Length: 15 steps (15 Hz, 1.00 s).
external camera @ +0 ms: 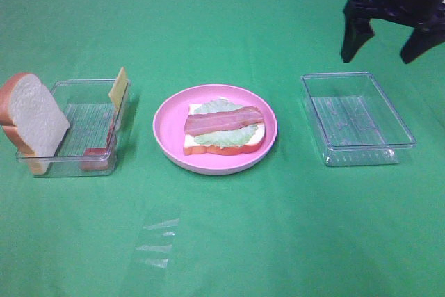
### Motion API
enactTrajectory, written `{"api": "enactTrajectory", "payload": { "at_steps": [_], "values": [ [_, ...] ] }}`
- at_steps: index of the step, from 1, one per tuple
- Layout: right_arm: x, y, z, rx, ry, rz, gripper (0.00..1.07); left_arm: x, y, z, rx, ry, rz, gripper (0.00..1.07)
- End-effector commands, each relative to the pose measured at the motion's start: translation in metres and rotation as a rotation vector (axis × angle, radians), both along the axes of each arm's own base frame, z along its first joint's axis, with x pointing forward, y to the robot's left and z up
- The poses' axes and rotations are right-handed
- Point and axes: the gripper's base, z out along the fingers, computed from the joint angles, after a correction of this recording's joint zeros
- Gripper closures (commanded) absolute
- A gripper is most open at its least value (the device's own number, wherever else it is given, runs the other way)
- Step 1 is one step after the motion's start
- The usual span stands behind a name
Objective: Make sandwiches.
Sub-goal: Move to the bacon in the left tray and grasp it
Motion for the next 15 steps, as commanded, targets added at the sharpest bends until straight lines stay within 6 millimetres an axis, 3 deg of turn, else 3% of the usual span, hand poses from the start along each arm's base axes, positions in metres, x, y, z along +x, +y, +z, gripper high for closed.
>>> {"api": "enactTrajectory", "payload": {
  "at_steps": [1,5,8,9,10,14,15],
  "values": [
    [-0.015,-0.029,0.005,-0.005,0.095,-0.059,0.11,-0.003,0.0,0.001,-0.002,-0.029,0.001,0.04],
    [-0.064,-0.032,0.012,-0.022,0.07,-0.058,0.11,-0.003,0.0,0.001,-0.002,-0.029,0.001,0.04],
    [-0.14,-0.03,0.012,-0.023,0.067,-0.062,0.11,-0.003,0.0,0.001,-0.002,-0.029,0.001,0.04],
    [-0.199,-0.028,0.015,-0.022,0.022,-0.072,0.11,-0.003,0.0,0.001,-0.002,-0.029,0.001,0.04],
    [-0.214,-0.028,0.017,-0.02,0.002,-0.077,0.11,-0.003,0.0,0.001,-0.002,-0.029,0.001,0.04],
    [-0.302,-0.025,0.04,-0.012,-0.189,-0.076,0.11,-0.002,0.0,0.001,-0.002,-0.024,0.001,0.04],
    [-0.312,-0.025,0.044,-0.011,-0.227,-0.075,0.11,-0.002,0.0,0.001,-0.002,-0.024,0.001,0.04]
  ]
}}
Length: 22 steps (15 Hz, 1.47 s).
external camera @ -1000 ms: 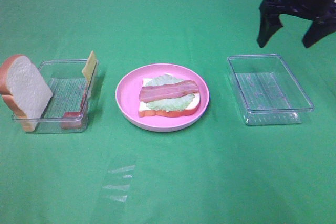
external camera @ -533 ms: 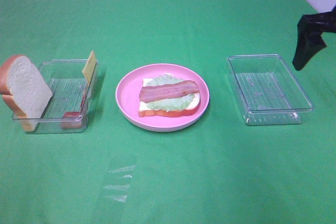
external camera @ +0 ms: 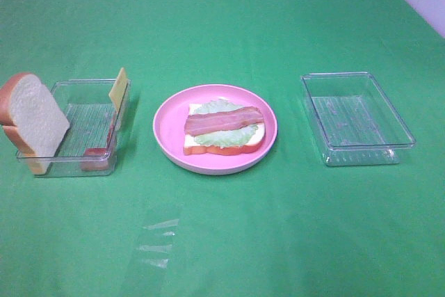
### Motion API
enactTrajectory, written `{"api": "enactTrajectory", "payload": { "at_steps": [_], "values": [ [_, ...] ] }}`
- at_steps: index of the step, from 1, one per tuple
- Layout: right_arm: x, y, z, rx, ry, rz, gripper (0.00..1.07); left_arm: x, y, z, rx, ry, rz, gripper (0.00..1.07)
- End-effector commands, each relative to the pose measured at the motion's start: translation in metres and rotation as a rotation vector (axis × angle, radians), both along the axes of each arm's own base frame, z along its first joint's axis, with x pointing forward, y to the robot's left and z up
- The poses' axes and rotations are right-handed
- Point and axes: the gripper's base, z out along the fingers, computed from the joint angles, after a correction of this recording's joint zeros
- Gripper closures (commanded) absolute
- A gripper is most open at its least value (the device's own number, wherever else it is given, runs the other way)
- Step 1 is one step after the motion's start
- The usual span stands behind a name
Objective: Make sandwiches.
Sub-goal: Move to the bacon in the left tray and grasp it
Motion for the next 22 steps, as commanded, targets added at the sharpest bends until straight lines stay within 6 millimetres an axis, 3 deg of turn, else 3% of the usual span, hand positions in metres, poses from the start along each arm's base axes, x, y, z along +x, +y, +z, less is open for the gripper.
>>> {"api": "enactTrajectory", "payload": {
  "at_steps": [1,2,3,6,11,16,22],
  "values": [
    [-0.039,0.002,0.01,0.006,-0.137,0.0,0.11,-0.002,0.0,0.001,-0.002,-0.024,0.001,0.04],
    [-0.047,0.002,0.012,0.005,-0.175,0.001,0.11,-0.002,0.0,0.001,-0.002,-0.024,0.001,0.04],
    [-0.07,0.003,0.013,0.003,-0.274,0.002,0.11,-0.002,0.0,0.001,-0.004,-0.024,0.002,0.04],
    [-0.091,0.003,0.001,-0.001,-0.353,0.003,0.11,-0.002,0.0,0.001,-0.007,-0.024,0.0,0.04],
    [-0.104,0.004,-0.029,0.001,-0.383,0.003,0.11,-0.002,0.0,0.001,-0.007,-0.024,0.0,0.04],
    [-0.117,0.004,-0.034,0.001,-0.548,0.002,0.11,-0.002,0.0,0.001,-0.008,-0.023,0.0,0.04],
    [-0.119,0.003,-0.034,-0.01,-0.56,0.0,0.11,-0.001,0.0,0.001,-0.009,-0.019,-0.001,0.04]
  ]
}}
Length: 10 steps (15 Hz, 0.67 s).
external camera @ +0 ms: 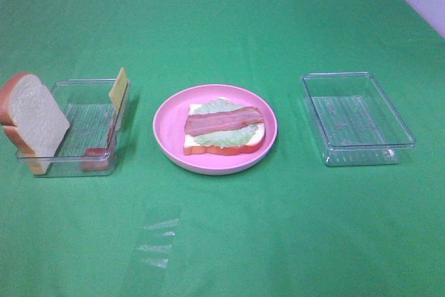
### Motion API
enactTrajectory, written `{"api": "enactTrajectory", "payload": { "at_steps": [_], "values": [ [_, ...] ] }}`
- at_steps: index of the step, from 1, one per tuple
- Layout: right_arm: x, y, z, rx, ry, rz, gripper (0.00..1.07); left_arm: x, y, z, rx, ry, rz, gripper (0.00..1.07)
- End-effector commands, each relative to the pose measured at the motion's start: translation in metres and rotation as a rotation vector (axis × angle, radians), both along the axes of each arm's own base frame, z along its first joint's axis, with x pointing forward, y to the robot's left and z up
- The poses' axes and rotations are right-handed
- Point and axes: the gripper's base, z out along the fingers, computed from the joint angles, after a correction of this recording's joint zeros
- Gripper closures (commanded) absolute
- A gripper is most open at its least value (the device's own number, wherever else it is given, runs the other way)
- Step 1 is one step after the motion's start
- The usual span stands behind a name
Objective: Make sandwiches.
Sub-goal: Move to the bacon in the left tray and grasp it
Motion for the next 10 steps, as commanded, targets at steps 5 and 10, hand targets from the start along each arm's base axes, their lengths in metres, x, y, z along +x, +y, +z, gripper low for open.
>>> {"api": "enactTrajectory", "payload": {
  "at_steps": [5,10],
  "values": [
    [-0.0034,-0.0002,-0.0006,-0.004,-0.037,-0.002,0.11,-0.001,-0.0004,0.0008,-0.009,-0.019,-0.001,0.04],
    [-0.0035,0.0002,-0.0005,0.001,-0.039,-0.001,0.11,0.0001,-0.0002,0.0008,-0.008,-0.012,0.001,0.04]
  ]
}}
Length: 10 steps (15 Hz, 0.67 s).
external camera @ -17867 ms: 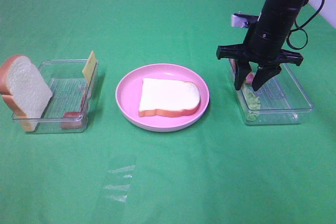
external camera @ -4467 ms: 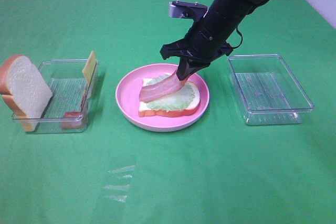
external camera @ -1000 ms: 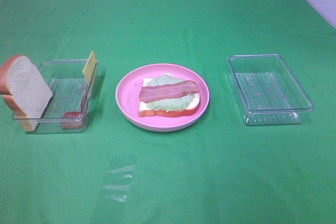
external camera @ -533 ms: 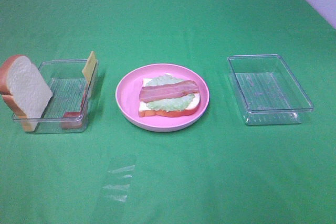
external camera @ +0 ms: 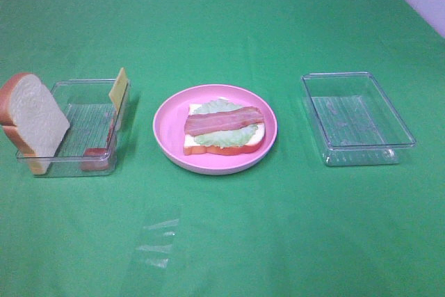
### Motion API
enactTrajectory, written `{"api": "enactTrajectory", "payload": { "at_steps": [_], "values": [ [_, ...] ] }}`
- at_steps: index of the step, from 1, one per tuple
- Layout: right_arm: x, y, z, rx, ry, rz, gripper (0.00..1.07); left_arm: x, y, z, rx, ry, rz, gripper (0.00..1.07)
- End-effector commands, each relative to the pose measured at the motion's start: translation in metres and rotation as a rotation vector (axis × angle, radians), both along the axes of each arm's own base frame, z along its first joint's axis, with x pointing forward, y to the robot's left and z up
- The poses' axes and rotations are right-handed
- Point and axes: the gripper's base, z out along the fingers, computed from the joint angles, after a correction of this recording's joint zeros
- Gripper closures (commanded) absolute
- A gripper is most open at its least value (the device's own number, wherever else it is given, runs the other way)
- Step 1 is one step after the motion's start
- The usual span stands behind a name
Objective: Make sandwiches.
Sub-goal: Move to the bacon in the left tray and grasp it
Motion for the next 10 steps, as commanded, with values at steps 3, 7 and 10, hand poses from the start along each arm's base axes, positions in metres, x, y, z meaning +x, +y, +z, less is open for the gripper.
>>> {"api": "enactTrajectory", "payload": {
  "at_steps": [3,7,10],
  "values": [
    [-0.004,0.0,-0.001,0.002,-0.035,0.0,0.11,0.007,-0.001,0.01,-0.02,0.131,-0.012,0.04],
    [-0.004,0.001,-0.001,0.004,-0.035,0.001,0.11,0.06,-0.002,0.07,-0.064,0.416,-0.021,0.04],
    [-0.004,0.001,-0.001,0.004,-0.035,0.003,0.11,0.124,-0.003,0.096,-0.058,0.525,-0.085,0.04]
  ]
}}
